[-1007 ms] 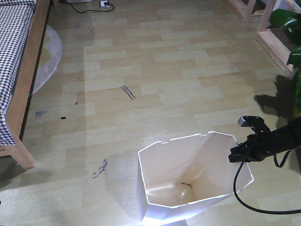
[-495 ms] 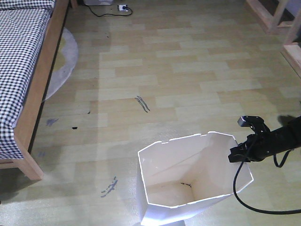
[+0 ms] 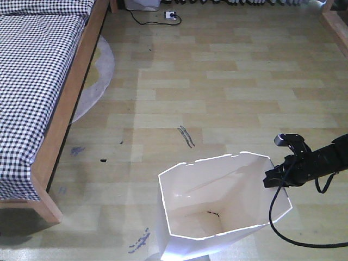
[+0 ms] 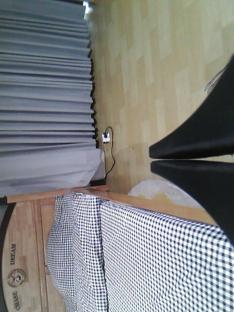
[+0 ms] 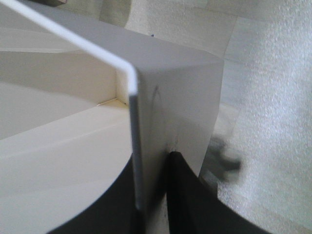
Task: Move trash bin to bedside with robot
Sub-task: 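Hold the bin in the right gripper while the base turns toward the bed, then carry the bin with the right gripper toward the bedside by the curtains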
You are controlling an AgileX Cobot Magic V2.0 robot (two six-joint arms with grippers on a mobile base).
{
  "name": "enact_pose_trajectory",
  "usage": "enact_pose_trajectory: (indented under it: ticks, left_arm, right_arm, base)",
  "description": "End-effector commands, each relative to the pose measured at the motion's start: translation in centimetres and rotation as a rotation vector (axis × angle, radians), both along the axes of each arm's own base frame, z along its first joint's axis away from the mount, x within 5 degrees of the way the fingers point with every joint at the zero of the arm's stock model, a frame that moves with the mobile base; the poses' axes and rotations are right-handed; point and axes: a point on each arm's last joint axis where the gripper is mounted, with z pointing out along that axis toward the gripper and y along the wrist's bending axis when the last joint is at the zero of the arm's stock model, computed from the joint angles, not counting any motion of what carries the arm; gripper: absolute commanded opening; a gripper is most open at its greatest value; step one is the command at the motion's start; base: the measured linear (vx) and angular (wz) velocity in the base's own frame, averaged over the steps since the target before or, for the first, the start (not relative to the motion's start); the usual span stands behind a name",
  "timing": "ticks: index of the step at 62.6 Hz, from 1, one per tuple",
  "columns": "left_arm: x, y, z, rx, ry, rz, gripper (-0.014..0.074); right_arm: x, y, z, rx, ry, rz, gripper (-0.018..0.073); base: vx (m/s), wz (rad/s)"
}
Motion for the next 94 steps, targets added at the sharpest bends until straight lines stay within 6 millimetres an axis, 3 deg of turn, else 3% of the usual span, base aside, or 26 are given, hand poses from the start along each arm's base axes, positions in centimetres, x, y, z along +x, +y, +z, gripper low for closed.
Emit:
enact_pose_trajectory:
  ticks: [1, 94]
  left_arm:
    - [-0.16, -0.02, 1.51, -0.009, -0.102, -0.003, -0.0006]
    - [-0.16, -0.02, 1.51, -0.009, -0.102, -0.003, -0.0006]
  right_arm:
    - [0.80, 1.06, 3.47, 0.187, -0.041, -0.013, -0.0002]
    - [0.80, 1.06, 3.47, 0.187, -0.041, -0.013, -0.0002]
  base:
    - [0.26, 0.11]
    - [0.28, -0.02]
